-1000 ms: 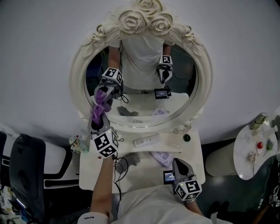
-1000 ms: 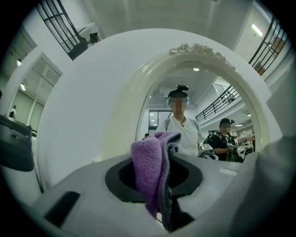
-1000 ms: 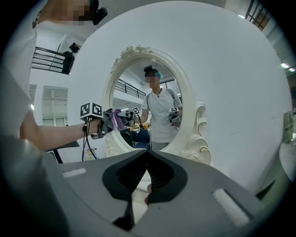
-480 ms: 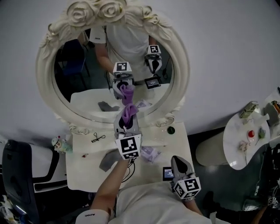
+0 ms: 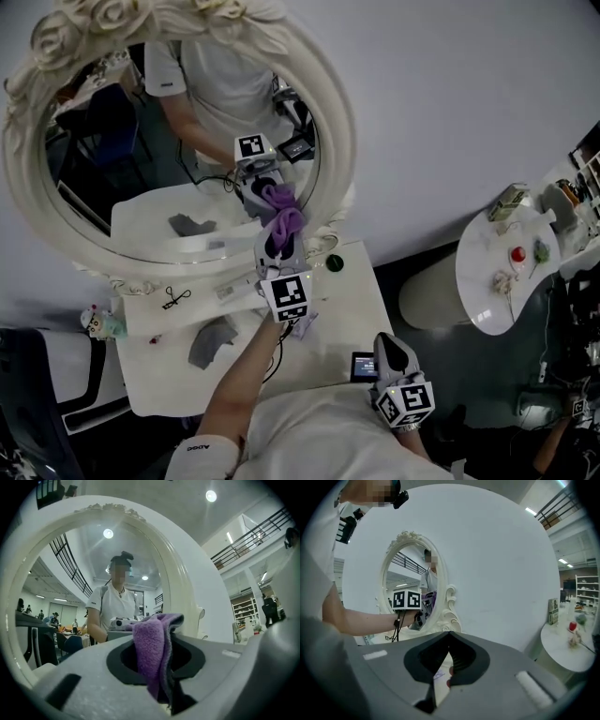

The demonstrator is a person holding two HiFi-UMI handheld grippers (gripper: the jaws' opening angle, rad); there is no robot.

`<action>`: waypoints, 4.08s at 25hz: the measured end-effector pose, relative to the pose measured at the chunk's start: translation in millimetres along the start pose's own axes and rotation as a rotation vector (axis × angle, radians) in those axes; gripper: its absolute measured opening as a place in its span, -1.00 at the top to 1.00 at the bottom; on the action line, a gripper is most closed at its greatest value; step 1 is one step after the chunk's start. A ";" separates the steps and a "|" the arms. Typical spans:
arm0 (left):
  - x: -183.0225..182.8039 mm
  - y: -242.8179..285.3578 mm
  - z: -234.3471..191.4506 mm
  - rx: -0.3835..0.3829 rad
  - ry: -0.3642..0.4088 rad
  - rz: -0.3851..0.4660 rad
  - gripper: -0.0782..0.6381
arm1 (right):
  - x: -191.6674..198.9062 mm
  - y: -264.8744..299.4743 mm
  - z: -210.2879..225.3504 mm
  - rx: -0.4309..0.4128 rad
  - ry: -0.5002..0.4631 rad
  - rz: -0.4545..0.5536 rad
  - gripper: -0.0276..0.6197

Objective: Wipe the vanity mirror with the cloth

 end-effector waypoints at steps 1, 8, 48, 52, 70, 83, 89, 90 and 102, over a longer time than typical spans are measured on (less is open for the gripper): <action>0.0 -1.0 -0.6 -0.005 0.001 0.003 0.51 | 1.6 -1.7 1.3 0.006 0.002 -0.005 0.89; 1.2 -21.3 -30.4 -0.035 0.029 -0.018 0.51 | 2.0 5.6 -19.8 -0.041 -0.009 -0.015 0.89; 31.2 -102.2 -107.8 -0.103 -0.004 -0.080 0.51 | 7.4 34.7 -117.0 -0.254 -0.056 -0.061 0.89; 40.7 -59.7 -52.4 0.018 0.000 -0.064 0.51 | 10.5 25.2 -85.9 -0.175 -0.042 -0.066 0.89; 84.9 -65.5 -81.5 0.006 0.142 -0.107 0.52 | 17.2 16.7 -69.9 -0.137 -0.072 -0.094 0.89; 103.3 -157.7 -204.3 -0.265 0.125 -0.220 0.52 | 13.5 23.1 -118.7 -0.237 -0.102 -0.091 0.89; 84.0 -182.8 -234.2 -0.300 0.156 -0.187 0.51 | 12.9 20.6 -145.0 -0.269 -0.112 -0.081 0.89; 80.4 -185.1 -236.8 -0.301 0.158 -0.182 0.51 | 12.5 20.2 -149.1 -0.271 -0.109 -0.076 0.89; 31.6 -252.5 -264.5 -0.300 0.073 -0.115 0.52 | 11.7 13.4 -208.7 -0.301 -0.037 -0.042 0.89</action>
Point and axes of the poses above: the fingertips, and each gripper's own axes: y forward along the fingers, z to its right, x out of its underside, the point moved 3 cm from there along -y, backward along the fingers, and after that the axes turned 9 degrees about x, right-handed, at the moved point
